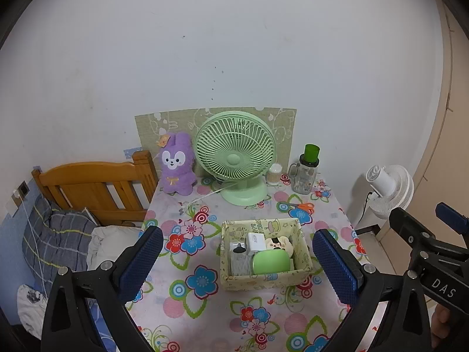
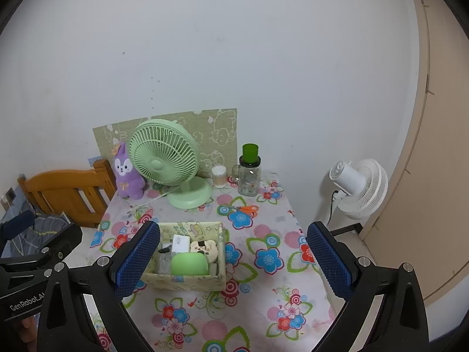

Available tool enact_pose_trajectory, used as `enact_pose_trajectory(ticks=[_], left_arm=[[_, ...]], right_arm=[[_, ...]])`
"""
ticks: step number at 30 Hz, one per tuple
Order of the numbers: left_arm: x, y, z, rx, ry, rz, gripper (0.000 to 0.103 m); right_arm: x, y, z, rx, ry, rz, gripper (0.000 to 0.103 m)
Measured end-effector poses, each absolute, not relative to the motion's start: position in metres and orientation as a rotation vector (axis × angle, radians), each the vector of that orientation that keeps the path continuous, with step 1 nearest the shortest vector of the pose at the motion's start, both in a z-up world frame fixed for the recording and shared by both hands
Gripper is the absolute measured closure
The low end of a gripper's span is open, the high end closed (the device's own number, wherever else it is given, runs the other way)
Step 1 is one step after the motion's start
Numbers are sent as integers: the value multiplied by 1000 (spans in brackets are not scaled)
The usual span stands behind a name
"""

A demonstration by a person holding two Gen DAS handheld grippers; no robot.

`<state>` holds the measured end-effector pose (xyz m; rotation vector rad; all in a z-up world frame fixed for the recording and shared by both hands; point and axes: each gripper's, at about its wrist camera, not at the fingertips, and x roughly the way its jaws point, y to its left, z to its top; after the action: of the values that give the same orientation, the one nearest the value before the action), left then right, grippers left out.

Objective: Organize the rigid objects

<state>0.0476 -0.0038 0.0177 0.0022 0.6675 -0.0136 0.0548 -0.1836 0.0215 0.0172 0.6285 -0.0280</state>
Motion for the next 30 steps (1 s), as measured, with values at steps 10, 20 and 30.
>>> enact_pose_trajectory(ticks=[10, 20, 30], left_arm=[[46, -2, 22, -5, 674, -19, 0], [46, -6, 32, 11, 669, -19, 0], [47, -9, 38, 31, 661, -18, 0]], right_arm=[[54, -183, 25, 19, 635, -28, 1], [53, -184, 35, 31, 627, -31, 1], [57, -183, 42, 35, 618, -34, 1]])
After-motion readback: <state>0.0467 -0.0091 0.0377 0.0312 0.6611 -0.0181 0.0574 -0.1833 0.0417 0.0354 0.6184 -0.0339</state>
